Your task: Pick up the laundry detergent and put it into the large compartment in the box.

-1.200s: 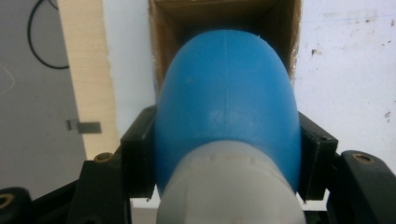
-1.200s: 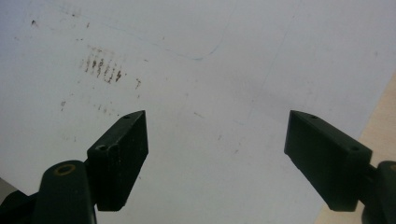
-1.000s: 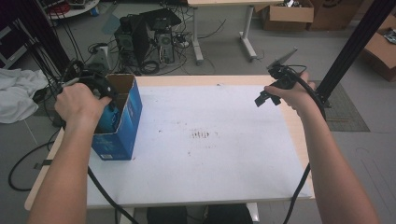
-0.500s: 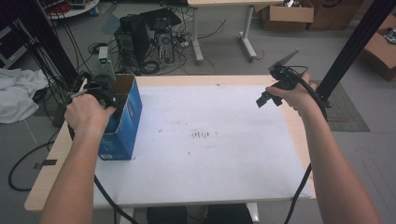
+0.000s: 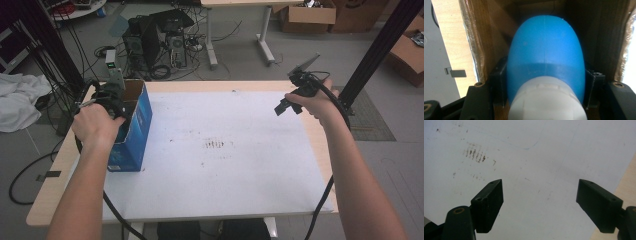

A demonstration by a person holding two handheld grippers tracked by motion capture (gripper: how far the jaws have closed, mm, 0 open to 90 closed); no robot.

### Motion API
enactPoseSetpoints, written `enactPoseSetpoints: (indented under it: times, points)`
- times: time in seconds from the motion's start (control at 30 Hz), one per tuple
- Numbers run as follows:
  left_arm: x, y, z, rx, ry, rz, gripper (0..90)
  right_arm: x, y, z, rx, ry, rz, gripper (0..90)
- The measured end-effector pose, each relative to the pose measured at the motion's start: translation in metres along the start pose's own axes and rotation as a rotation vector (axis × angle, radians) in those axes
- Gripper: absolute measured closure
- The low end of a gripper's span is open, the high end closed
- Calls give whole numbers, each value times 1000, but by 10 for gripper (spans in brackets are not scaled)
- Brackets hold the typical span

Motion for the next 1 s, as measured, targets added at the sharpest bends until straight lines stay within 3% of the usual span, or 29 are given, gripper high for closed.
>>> enactPoseSetpoints:
  times: [1.0]
  points:
    - [-3, -2, 1, -1, -6, -1, 377, -2, 0, -1, 3, -9, 3, 219]
Point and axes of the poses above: each handheld gripper's, and its own axes: y roughly backward along the jaws, x roughly out of its top, z roughly to its right, the point moved 6 cm from there along -y, roughly forward along the jaws, and after that the axes turned 7 degrees about -x, right-handed, at the moved point
